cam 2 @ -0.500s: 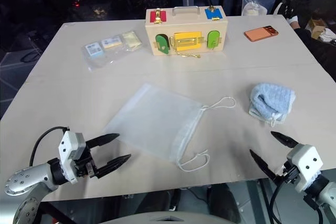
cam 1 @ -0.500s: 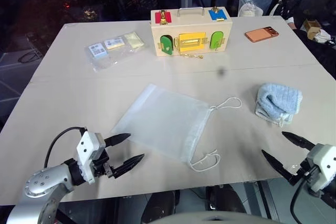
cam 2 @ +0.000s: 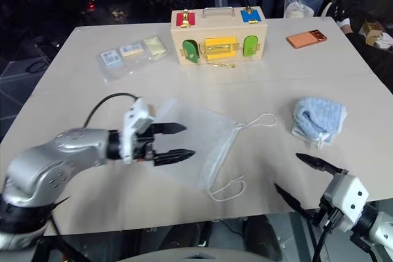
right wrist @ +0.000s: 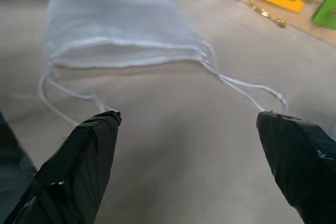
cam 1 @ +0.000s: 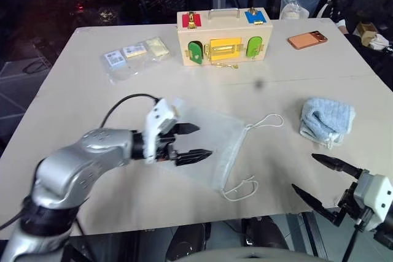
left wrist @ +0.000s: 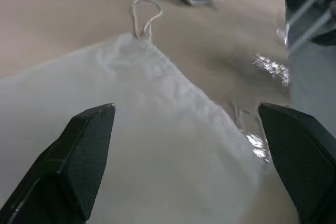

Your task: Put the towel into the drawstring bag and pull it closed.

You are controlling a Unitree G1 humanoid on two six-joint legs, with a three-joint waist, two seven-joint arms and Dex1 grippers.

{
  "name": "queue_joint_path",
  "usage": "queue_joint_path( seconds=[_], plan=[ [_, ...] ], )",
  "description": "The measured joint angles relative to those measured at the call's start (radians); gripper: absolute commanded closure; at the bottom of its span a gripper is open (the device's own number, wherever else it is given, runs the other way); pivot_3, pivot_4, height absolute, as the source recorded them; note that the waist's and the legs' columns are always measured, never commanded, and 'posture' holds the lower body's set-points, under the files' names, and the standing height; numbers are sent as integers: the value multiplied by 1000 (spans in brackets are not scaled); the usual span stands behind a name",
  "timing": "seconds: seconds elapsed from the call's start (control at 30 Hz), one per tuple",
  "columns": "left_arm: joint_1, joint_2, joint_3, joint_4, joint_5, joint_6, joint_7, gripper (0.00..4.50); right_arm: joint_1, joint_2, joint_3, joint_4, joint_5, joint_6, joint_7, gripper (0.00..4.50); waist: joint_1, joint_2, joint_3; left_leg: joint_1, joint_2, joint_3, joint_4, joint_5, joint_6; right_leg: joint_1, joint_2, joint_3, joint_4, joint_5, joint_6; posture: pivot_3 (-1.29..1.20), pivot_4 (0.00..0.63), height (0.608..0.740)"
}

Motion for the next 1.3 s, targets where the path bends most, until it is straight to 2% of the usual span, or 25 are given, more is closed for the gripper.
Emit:
queue_joint_path(
  seconds=[0.03, 0.13, 0.23, 0.33, 0.37, 0.4, 0.47, 0.5, 0.63, 0.83, 0.93, 1.0, 1.1, 1.17, 1.3],
  plan=[
    [-18, -11, -29, 8, 17, 0, 3, 0, -2, 0, 1, -7, -1, 1, -2, 16, -3, 0, 0, 0, 0, 0, 0, 0, 0, 0, 0, 1, 0, 0, 0, 0, 150, 740],
    [-77, -15, -270, 118, 275, -176, -25, 0, 1, 0, 1, -20, -14, 12, -24, 16, -3, 0, 0, 1, 1, 2, -2, 2, -3, -1, 1, 3, 0, 0, 0, 0, 150, 740],
    [-88, -21, -383, 253, 444, -371, -84, 819, -11, 1, 2, -39, -24, 36, -55, 0, 1, 0, 0, -1, 1, 2, -2, 2, -3, -4, 0, 4, 0, 0, -1, 0, 150, 740],
    [-125, -55, -404, 371, 508, -532, -159, 2197, -28, 2, 4, -63, -36, 52, -83, 0, 9, 0, -1, -1, 0, 1, -1, 0, 1, -2, -3, 4, 0, 0, -1, 0, 150, 740],
    [-142, -77, -404, 423, 526, -582, -185, 2809, -28, 5, 6, -70, -42, 61, -92, 0, 12, 0, -1, -1, 0, 0, 0, 0, 1, -2, -4, 3, 0, 0, 0, 0, 150, 740],
    [-149, -82, -403, 443, 533, -602, -194, 3163, -28, 6, 7, -74, -43, 64, -96, 0, 12, -1, -1, -1, 0, 0, 0, 0, 1, -2, -4, 3, 0, 0, 0, 0, 150, 740],
    [-180, -108, -390, 532, 546, -661, -235, 4287, -30, 11, 15, -77, -54, 69, -110, 0, 9, -1, -2, -1, 0, 0, 0, 0, 1, -1, -3, 2, 0, 0, 0, 0, 150, 740],
    [-182, -109, -387, 538, 546, -664, -237, 4473, -31, 11, 17, -77, -56, 69, -111, 0, 7, -1, -2, -1, 0, 0, 0, 0, 1, -1, -3, 2, 0, 0, 0, 0, 150, 740],
    [-252, -97, -339, 745, 572, -830, -343, 4473, -56, 18, 51, -84, -67, 92, -138, 0, -5, -1, -1, 0, 1, 1, 0, 0, 1, -2, 1, 1, 2, 0, 0, 0, 150, 740],
    [-488, -18, -234, 1199, 606, -1070, -571, 4473, -123, 11, 97, -83, -80, 109, -146, 0, -8, -4, 0, -4, 0, 2, 2, 0, 2, -6, 2, 0, 3, 0, 0, 0, 150, 740],
    [-536, 5, -198, 1247, 606, -1073, -659, 4473, -162, 7, 121, -82, -80, 115, -146, 0, -8, -4, 0, -5, -1, 2, 3, -1, 2, -6, 1, 0, 3, -1, 1, 0, 150, 740],
    [-529, 9, -175, 1248, 593, -1014, -712, 4473, -184, 5, 137, -81, -81, 128, -148, 0, -10, -4, 1, -5, -2, 2, 4, -1, 2, -6, 1, 0, 3, -1, 2, 0, 150, 740],
    [-445, 38, -112, 1142, 559, -856, -703, 3159, -206, 2, 166, -82, -82, 137, -149, 0, -24, -5, 1, -6, -1, 1, 5, -1, 3, -7, 1, 1, 4, -1, 2, 0, 150, 740],
    [-331, 55, -42, 948, 531, -672, -607, 2401, -205, 0, 175, -81, -84, 139, -150, 0, -28, -5, 2, -6, 0, 1, 5, -1, 3, -7, 0, 2, 5, -1, 2, 0, 150, 740],
    [-183, -17, 51, 538, 516, -317, -332, 2401, -218, 1, 190, -72, -87, 137, -151, 0, -20, -5, 2, -6, 0, -1, 7, -2, 3, -6, -3, 3, 6, -1, 2, 0, 150, 740]
  ],
)
